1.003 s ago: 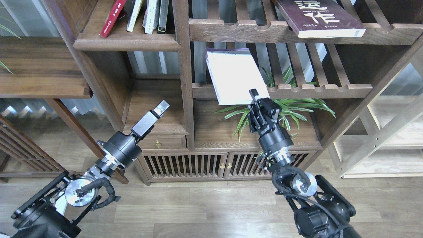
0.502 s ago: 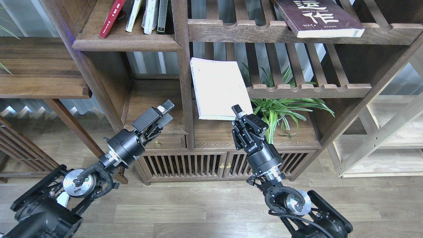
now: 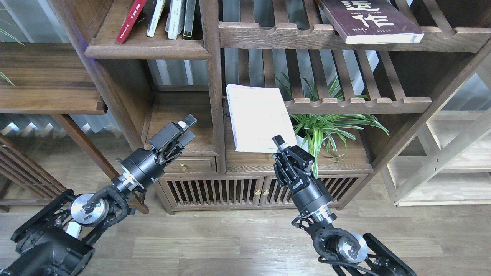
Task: Organize books on shelf
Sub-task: 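Pass the white book from the right gripper to the left gripper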
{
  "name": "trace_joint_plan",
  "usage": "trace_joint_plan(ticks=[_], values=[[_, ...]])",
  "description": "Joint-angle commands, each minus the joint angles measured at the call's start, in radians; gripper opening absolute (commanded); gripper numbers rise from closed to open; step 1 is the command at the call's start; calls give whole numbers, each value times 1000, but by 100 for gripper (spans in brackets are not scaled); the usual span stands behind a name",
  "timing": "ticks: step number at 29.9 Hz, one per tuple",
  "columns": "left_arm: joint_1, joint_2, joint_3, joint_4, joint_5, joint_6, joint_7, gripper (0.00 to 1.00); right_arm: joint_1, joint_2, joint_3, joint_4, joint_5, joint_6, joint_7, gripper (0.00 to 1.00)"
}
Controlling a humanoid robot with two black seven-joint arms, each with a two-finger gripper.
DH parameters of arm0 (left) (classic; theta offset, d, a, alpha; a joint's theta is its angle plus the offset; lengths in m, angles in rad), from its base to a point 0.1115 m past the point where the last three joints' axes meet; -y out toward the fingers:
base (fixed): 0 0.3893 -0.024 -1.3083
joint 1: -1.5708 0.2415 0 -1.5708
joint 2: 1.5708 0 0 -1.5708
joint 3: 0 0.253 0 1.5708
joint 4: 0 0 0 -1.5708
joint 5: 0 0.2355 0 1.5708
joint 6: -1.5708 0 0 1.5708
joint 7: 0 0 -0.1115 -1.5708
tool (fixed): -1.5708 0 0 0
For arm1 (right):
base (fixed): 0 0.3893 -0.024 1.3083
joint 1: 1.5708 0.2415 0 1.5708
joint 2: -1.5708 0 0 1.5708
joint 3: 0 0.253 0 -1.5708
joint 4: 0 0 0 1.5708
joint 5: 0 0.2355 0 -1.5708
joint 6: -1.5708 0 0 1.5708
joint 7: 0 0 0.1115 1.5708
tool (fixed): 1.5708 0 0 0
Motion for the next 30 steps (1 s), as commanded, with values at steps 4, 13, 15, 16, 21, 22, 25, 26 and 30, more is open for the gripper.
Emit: trace_joint_plan(ticks=[4,13,15,16,21,22,25,26,30], values=[[-61,-11,15,39,-85,0,51,96,5,6,-49,34,0,0,-1,3],[-55,-14,20,36,-129,0,136,96,12,18,-96,37,-6,0,-18,3],[-52,-12,17,36,-133,0,172,96,13,29,-104,37,-8,0,-19,3],[-52,-12,17,36,-134,0,188,96,15,30,-112,37,-8,0,-19,3],[-57,-6,15,36,-188,0,202,93,16,33,-130,36,-11,0,-38,3],[-57,-6,15,38,-195,0,202,92,16,33,-130,34,-11,0,-41,3],[-57,-2,9,39,-205,0,202,91,15,33,-132,33,-12,0,-44,3],[-57,-2,6,39,-206,0,202,91,15,33,-133,33,-14,0,-46,3],[-55,14,13,39,-205,0,202,90,15,33,-133,28,-17,0,-65,3]])
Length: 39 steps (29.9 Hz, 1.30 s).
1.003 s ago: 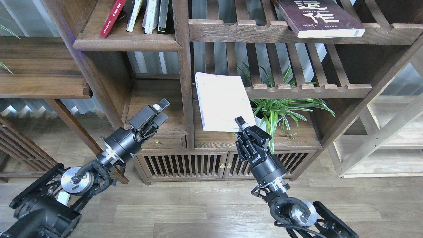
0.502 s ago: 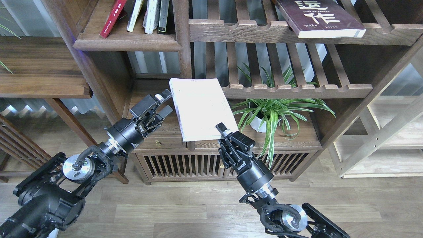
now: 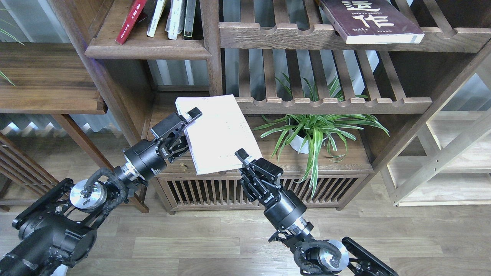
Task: Organize books on shelf
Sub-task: 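Pass the white book from the right gripper to the left gripper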
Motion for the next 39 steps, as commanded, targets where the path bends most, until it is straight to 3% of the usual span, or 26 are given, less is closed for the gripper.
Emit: trace_joint_plan(ticks=[1,4,8,16,22,30,39], values=[[1,19,10,0,2,0,0,88,1,0,1,-4,-2,0,-15,3],[1,25,15,0,5,0,0,84,1,0,0,-4,-2,0,-18,3],[8,28,16,-6,7,0,0,71,6,0,0,-7,-2,0,-27,4],[8,24,16,-12,7,0,0,69,9,0,0,-7,-2,0,-38,4],[12,25,18,-17,5,0,0,59,10,0,0,-7,-2,0,-41,4],[26,24,18,-30,5,0,0,58,10,0,0,-7,-2,0,-42,4],[35,24,19,-44,4,0,0,45,10,0,0,-8,-2,0,-42,4]])
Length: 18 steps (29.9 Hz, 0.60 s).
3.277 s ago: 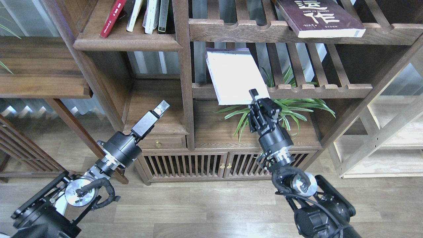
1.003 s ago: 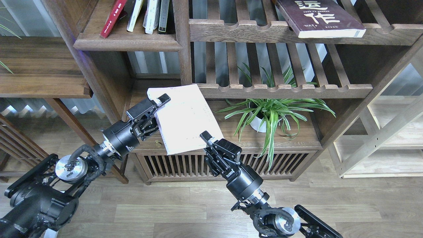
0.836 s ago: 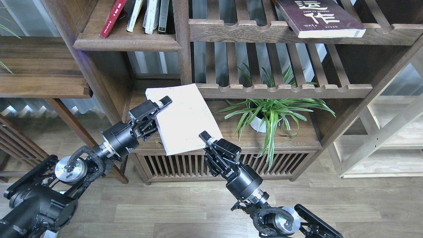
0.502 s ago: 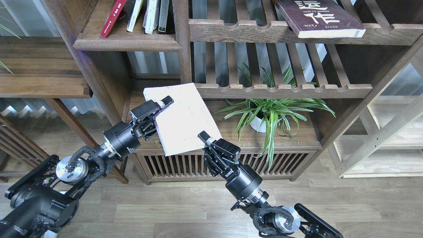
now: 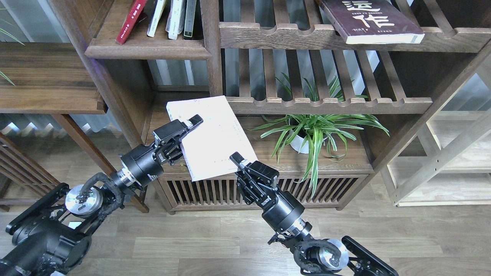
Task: Organize books on shelf
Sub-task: 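Pass the white book from the right gripper to the left gripper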
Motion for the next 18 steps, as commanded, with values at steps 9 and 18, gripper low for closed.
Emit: trace_joint_plan(ticks=[9,18], values=[[18,-16,0,-16,0,0,0,19,5,0,0,0,-2,0,-2,4],[21,-30,2,-18,0,0,0,5,8,0,1,-11,-8,0,0,12]])
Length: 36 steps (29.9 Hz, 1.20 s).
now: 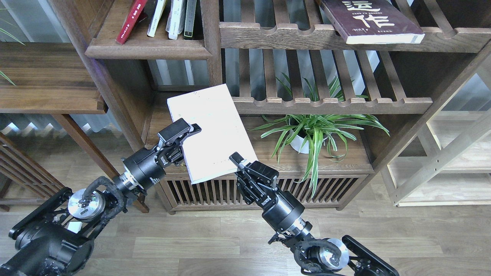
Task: Organize books on shelf
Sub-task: 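Pass the white book from the right gripper to the left gripper, then lift the white book with the left gripper onto the top shelf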
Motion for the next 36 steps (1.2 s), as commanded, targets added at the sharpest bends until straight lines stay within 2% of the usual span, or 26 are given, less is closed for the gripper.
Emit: trace_joint_plan(ticks=[1,4,11,13,22,27,30,36], values=[[-1,-6,2,-3,1,0,1,5,3,0,1,-10,-6,0,2,15],[-1,-7,2,-3,1,0,1,5,3,0,1,-18,-29,0,2,28],[-4,-6,2,-3,2,0,1,5,5,0,18,-32,-87,0,14,76],[-5,-6,1,-3,2,0,1,5,7,0,21,-32,-90,0,15,81],[-18,20,-5,-3,25,0,1,5,46,0,88,-84,-93,0,19,90],[-19,77,-40,-36,171,0,1,5,65,0,136,-139,-93,0,19,91],[-19,121,-91,-104,275,0,1,5,80,0,156,-165,-95,0,19,91],[-18,137,-295,-213,513,0,1,5,102,0,156,-175,-101,0,19,91]])
